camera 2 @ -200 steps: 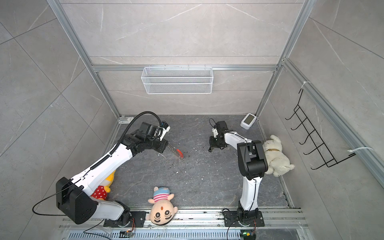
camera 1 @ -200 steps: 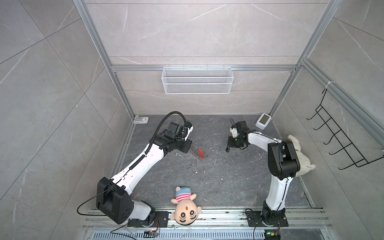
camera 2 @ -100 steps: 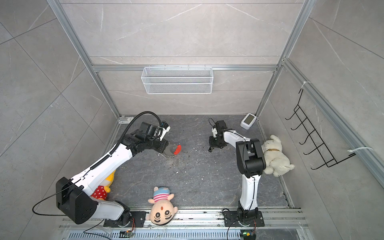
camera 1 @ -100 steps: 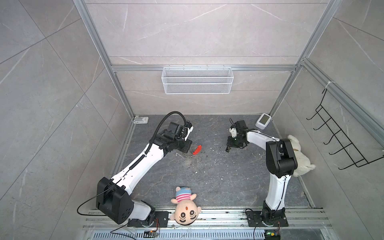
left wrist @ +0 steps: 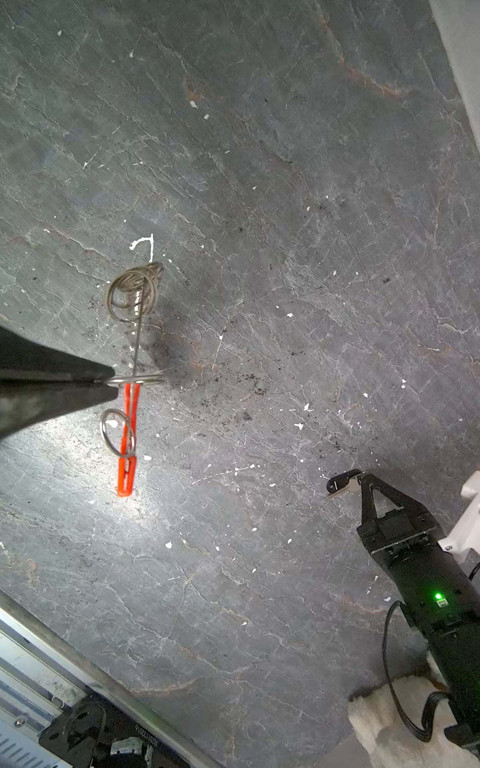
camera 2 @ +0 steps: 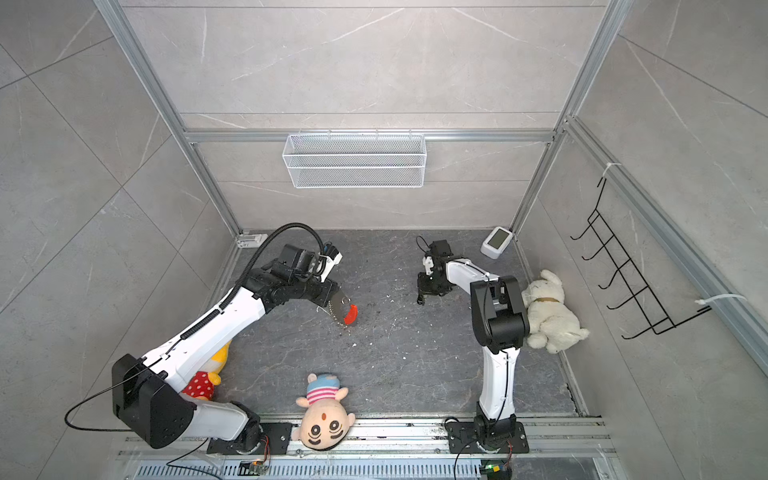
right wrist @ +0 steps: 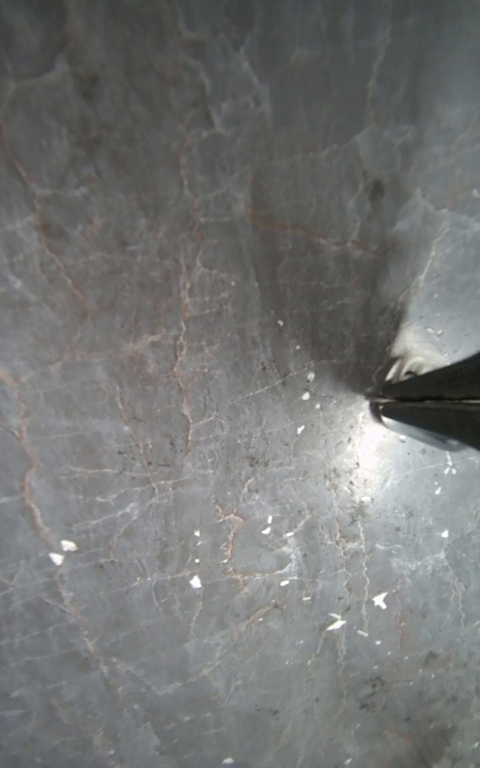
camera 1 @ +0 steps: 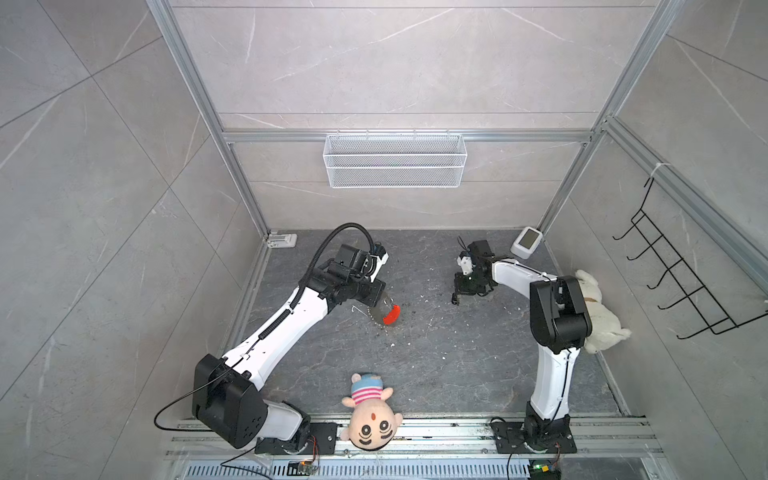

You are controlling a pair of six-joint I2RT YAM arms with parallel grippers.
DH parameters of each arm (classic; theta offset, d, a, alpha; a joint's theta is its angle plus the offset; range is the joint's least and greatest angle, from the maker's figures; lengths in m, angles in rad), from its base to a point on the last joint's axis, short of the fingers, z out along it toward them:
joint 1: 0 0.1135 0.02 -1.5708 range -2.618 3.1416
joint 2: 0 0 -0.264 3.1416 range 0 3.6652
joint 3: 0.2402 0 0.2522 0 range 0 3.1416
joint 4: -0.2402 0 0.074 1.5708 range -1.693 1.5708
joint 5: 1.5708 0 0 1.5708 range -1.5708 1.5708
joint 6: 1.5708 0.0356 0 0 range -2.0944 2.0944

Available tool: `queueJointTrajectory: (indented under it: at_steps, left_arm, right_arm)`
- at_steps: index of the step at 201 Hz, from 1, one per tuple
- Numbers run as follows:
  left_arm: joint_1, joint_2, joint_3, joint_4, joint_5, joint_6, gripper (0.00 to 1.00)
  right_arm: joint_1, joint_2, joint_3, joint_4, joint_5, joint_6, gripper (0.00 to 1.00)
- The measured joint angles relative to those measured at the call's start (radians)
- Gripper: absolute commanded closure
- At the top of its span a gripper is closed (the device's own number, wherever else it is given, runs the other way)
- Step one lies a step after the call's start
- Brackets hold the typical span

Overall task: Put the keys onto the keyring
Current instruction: 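Lift the keyring disc with the left gripper while the right lifts the key, then move the right gripper with the key toward the keyring in the left gripper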

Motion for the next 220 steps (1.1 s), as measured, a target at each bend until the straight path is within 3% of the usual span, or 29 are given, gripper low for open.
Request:
queueJointTrajectory:
  at_steps: [65, 153, 193, 220]
  left_arm:
    - [0.000, 0.000, 0.000, 0.001, 0.003, -0.008, 1.00]
    - [0.000, 0.000, -0.001, 0.003, 0.010, -0.018, 1.00]
    - [0.000, -0.005, -0.050, 0.055, 0.020, -0.023, 1.00]
    - [0.000, -0.018, -0.083, 0.095, 0.024, -0.023, 1.00]
  right_arm:
    - [0.000, -0.010, -0.018, 0.015, 0.002, 0.002, 1.00]
    - [0.023, -0.144, -0.110, 0.043, 0.024, 0.014, 1.00]
    - [0.045, -0.416, -0.306, 0.199, -0.164, 0.065, 1.00]
    - [0.081, -0.629, -0.412, 0.308, -0.201, 0.058, 1.00]
